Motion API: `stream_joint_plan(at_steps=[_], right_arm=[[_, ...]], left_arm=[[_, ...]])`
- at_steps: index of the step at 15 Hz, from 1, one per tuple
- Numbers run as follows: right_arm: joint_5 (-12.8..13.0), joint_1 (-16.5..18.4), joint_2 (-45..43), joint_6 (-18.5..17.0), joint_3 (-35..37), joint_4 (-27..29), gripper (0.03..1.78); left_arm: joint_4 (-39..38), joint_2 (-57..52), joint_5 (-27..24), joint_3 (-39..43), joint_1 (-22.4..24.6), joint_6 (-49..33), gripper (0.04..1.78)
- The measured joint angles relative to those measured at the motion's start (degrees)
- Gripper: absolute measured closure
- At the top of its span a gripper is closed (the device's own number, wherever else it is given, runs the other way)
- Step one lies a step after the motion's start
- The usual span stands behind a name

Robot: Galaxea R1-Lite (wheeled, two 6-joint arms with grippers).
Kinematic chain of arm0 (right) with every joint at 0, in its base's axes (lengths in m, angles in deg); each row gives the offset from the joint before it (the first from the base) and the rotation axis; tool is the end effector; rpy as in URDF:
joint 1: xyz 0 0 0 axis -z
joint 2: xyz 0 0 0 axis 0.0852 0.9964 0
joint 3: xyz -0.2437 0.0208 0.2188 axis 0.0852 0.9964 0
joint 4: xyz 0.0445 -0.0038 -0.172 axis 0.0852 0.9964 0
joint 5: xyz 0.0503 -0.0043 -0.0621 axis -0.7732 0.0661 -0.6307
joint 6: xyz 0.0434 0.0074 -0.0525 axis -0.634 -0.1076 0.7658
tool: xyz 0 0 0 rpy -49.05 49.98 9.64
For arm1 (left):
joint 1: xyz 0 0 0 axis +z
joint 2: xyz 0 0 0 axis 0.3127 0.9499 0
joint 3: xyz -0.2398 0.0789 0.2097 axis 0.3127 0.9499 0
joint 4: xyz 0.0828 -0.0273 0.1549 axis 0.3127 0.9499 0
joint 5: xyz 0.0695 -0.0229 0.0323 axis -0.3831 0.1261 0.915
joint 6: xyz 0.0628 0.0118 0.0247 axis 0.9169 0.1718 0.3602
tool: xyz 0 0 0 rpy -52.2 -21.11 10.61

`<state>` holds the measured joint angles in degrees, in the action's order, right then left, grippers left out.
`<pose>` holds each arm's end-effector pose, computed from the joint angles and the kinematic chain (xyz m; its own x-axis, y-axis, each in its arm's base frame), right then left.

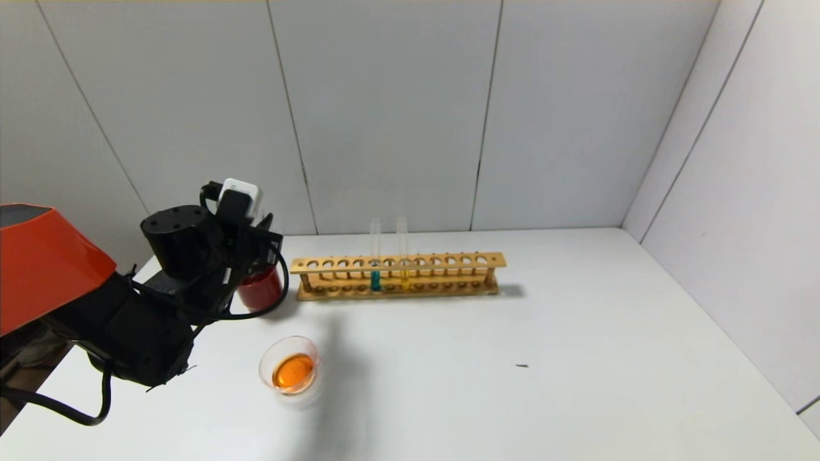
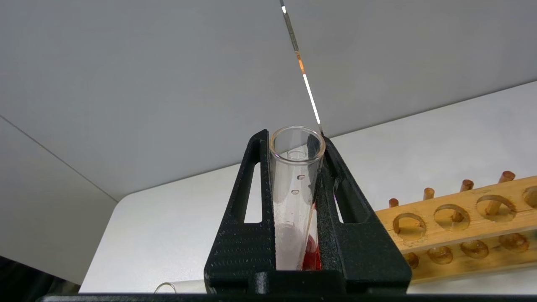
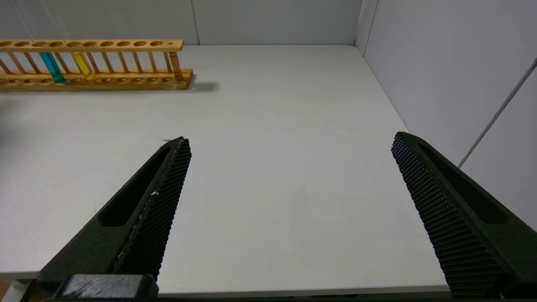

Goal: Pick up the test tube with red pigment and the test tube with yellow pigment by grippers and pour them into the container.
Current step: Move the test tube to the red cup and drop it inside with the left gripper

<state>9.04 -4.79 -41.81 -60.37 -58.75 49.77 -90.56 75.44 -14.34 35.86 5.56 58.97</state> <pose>-0.0187 0.0003 0.0751 1.0000 0.0025 -0.0017 -0.0025 1.0000 0.0017 0.3923 -0.0731 0.1674 0.9986 -0.0043 0.0518 -0.0114 0.9547 0.2975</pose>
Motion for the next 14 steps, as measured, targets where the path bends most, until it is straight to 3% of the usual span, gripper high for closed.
stream_joint_plan(at_steps=[14], right_arm=[[0.0, 0.0, 0.0, 0.0, 0.0, 0.0, 0.06]], left_arm=[[-5.6, 4.1, -1.1, 1.9, 1.1, -0.9, 1.50]])
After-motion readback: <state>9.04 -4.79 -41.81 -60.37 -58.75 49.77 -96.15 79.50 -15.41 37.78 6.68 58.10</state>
